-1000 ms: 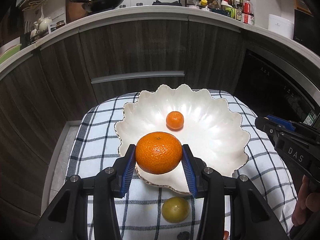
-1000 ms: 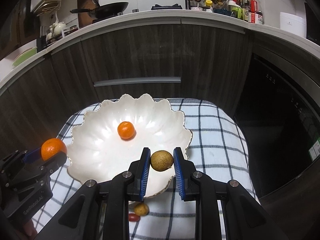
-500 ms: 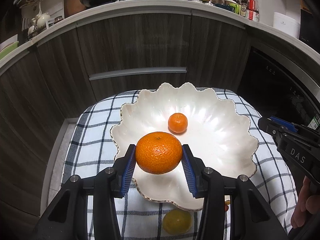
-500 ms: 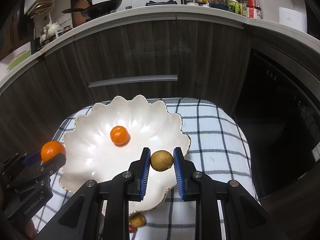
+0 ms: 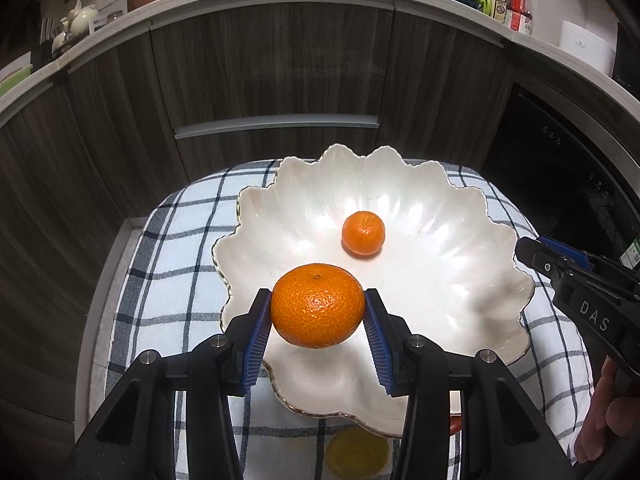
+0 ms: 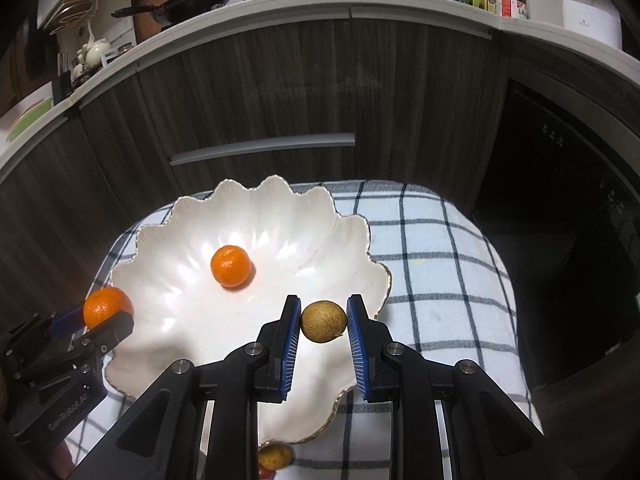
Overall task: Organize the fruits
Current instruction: 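Open the left tool over the bowl while the right tool releases the tan fruit into it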
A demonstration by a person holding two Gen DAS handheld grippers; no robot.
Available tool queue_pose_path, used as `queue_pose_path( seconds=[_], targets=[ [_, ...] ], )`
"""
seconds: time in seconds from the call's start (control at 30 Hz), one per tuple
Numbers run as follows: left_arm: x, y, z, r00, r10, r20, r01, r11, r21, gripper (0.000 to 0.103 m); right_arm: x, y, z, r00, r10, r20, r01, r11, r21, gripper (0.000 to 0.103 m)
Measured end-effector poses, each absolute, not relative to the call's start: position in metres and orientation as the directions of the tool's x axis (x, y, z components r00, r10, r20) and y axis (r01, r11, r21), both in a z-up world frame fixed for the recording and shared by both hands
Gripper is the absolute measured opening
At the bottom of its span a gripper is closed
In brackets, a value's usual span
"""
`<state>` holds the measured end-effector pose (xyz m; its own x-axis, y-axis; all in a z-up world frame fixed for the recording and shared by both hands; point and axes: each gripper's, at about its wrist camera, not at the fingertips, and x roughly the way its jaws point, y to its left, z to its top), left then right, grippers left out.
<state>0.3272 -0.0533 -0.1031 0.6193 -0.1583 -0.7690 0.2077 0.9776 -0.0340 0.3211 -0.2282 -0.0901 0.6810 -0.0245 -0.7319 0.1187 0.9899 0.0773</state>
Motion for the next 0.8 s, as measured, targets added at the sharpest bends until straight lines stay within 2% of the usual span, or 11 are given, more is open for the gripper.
queue_pose_path(
  seconds=[0.27, 0.3, 0.33, 0.37, 0.4, 0.57, 0.6, 0.7, 0.8],
  targets=[
    [0.327, -0.056, -0.104, 0.594, -0.177, -0.785, 0.222, 0.974, -0.051, 0.047, 0.322, -0.227, -0.093, 0.674, -0.009, -0.739, 0.123, 0.987, 0.101, 0.026],
    [0.327, -0.056, -0.104, 0.591, -0.176, -0.787, 0.221, 0.974, -0.052, 0.049, 0.322, -0.227, -0.092, 0.674, -0.011, -0.739, 0.125, 0.987, 0.099, 0.027],
    [0.327, -0.056, -0.104, 0.593, -0.176, -0.786, 0.219, 0.974, -0.053, 0.059, 0.322, -0.226, -0.091, 0.673, -0.014, -0.739, 0.125, 0.988, 0.095, 0.027],
    [0.326, -0.055, -0.102, 0.602, -0.173, -0.780, 0.215, 0.975, -0.051, 0.065, 0.322, -0.225, -0.091, 0.673, -0.017, -0.739, 0.125, 0.988, 0.090, 0.029],
    [0.325, -0.054, -0.100, 0.613, -0.169, -0.772, 0.211, 0.976, -0.046, 0.071, 0.322, -0.225, -0.090, 0.674, -0.018, -0.738, 0.123, 0.988, 0.088, 0.036],
    [0.324, -0.055, -0.095, 0.625, -0.164, -0.763, 0.219, 0.975, -0.030, 0.073, 0.318, -0.226, -0.085, 0.691, -0.028, -0.722, 0.133, 0.987, 0.089, 0.058],
    [0.323, -0.055, -0.095, 0.626, -0.164, -0.762, 0.219, 0.975, -0.031, 0.076, 0.318, -0.227, -0.084, 0.693, -0.028, -0.720, 0.135, 0.987, 0.091, 0.061],
    [0.322, -0.055, -0.094, 0.634, -0.161, -0.757, 0.210, 0.977, -0.031, 0.085, 0.316, -0.228, -0.082, 0.703, -0.030, -0.711, 0.136, 0.986, 0.093, 0.068],
    [0.322, -0.055, -0.092, 0.635, -0.161, -0.755, 0.210, 0.977, -0.031, 0.086, 0.314, -0.228, -0.080, 0.706, -0.034, -0.707, 0.138, 0.986, 0.090, 0.072]
  ],
)
